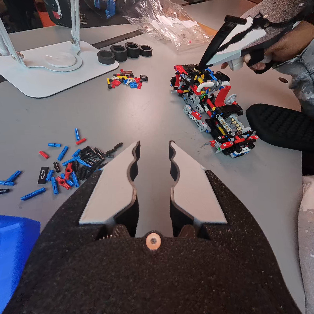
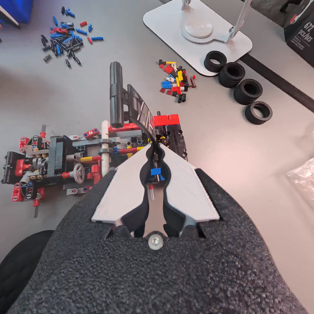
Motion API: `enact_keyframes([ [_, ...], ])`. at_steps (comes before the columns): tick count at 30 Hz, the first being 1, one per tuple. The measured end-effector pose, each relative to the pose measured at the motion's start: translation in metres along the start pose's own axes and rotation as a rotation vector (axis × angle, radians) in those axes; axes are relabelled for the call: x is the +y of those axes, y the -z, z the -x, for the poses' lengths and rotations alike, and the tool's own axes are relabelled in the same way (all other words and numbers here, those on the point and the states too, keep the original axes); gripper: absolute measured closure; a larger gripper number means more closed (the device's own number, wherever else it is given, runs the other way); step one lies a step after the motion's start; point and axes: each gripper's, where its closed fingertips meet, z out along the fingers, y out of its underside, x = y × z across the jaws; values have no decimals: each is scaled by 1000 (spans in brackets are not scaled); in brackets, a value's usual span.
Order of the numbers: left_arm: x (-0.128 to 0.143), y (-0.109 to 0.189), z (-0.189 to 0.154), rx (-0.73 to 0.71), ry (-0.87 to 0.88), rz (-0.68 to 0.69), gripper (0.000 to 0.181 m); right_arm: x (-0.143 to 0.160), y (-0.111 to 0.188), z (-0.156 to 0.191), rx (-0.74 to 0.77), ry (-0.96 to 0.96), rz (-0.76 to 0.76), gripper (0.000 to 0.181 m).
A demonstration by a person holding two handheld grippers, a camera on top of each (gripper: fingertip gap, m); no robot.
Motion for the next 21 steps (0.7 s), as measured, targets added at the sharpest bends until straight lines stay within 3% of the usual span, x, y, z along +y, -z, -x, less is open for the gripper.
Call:
enact_keyframes([
  [6, 4, -3, -3, 10, -1, 15, 151, 2, -3, -4, -237, -368, -71, 178],
  [11, 5, -4, -2, 10, 1, 17, 151, 4, -4, -7, -380, -531, -148, 177],
  [16, 4, -3, 1, 8, 11, 7, 149, -12, 8, -16, -369, -518, -312, 166],
  [21, -7, 2, 5, -16, 7, -56, 151, -40, 39, -46, -192, -436, -539, 164],
])
